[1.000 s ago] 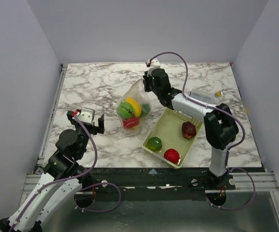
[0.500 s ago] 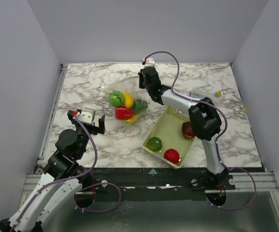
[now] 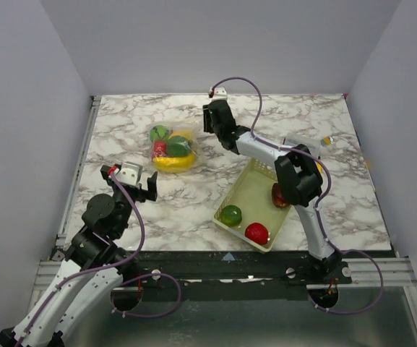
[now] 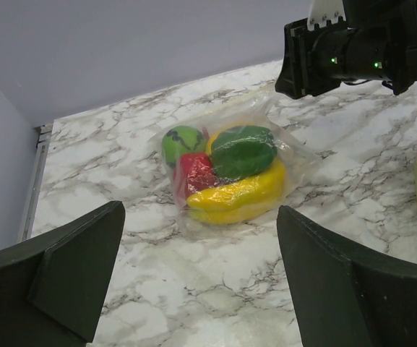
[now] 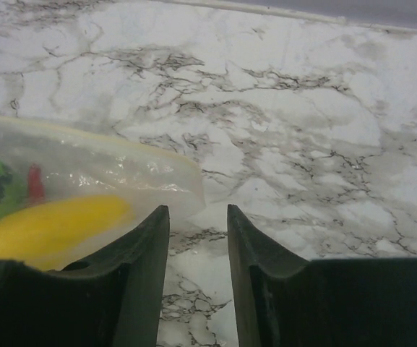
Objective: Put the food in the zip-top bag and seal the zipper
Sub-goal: Place the zipper food storage bag at the center of the board, then reset both arms
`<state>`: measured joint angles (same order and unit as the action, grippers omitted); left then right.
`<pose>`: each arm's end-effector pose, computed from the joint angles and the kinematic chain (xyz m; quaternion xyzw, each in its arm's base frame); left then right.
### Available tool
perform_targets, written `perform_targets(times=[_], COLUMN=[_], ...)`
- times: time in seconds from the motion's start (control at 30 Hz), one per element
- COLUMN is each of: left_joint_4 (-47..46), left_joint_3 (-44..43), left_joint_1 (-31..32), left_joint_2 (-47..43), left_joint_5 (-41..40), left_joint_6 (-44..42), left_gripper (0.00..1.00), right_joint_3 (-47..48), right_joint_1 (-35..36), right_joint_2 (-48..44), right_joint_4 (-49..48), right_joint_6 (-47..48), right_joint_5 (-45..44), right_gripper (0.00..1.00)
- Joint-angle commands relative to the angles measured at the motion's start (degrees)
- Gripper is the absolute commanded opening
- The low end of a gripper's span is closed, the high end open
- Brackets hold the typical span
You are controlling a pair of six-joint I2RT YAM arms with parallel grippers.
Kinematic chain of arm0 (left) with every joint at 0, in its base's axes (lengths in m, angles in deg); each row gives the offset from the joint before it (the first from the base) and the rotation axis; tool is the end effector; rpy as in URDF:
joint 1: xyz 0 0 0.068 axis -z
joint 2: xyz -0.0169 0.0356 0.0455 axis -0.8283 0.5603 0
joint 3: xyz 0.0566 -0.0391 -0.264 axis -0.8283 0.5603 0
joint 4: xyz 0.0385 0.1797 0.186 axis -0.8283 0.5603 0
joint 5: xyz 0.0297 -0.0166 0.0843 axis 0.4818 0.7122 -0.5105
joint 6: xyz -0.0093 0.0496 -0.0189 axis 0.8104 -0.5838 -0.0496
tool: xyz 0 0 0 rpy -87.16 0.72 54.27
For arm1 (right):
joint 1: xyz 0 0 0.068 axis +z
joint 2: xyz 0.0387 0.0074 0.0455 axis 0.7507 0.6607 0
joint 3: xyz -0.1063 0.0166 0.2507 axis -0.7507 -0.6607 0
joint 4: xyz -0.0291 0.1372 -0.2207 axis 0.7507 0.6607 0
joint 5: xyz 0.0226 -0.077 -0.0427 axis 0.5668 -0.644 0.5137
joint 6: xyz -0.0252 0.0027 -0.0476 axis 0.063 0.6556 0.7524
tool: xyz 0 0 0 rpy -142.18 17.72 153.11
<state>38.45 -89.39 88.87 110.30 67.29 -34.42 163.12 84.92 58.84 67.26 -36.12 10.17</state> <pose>0.0952 -0.0476 0.3186 0.1104 0.6988 -0.0562 0.7045 0.4386 0.3078 0.2095 -0.0814 0.8194 0.1054 0.5575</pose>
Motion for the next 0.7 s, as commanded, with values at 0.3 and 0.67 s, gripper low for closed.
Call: perform_targets(times=[0.3,0.67], left_joint_4=[-1.3,2.0], left_joint_3=[-0.1,-8.5], left_joint_1=[-0.7,-0.8], left_joint_2=[0.4,-0.4], left_joint_5=[1.5,5.8], left_joint_6=[0.9,11.1], left_gripper=[0.92,0.99], right_joint_3=[-9.4,-40.9], right_joint_1=[-0.3,-0.3], right_joint_2=[-22.4,-69.3], right_joint_4=[13.1,15.4], right_joint_6=[5.4,0.4], right_joint_5=[4.2,3.3], right_gripper=[0.68,1.00])
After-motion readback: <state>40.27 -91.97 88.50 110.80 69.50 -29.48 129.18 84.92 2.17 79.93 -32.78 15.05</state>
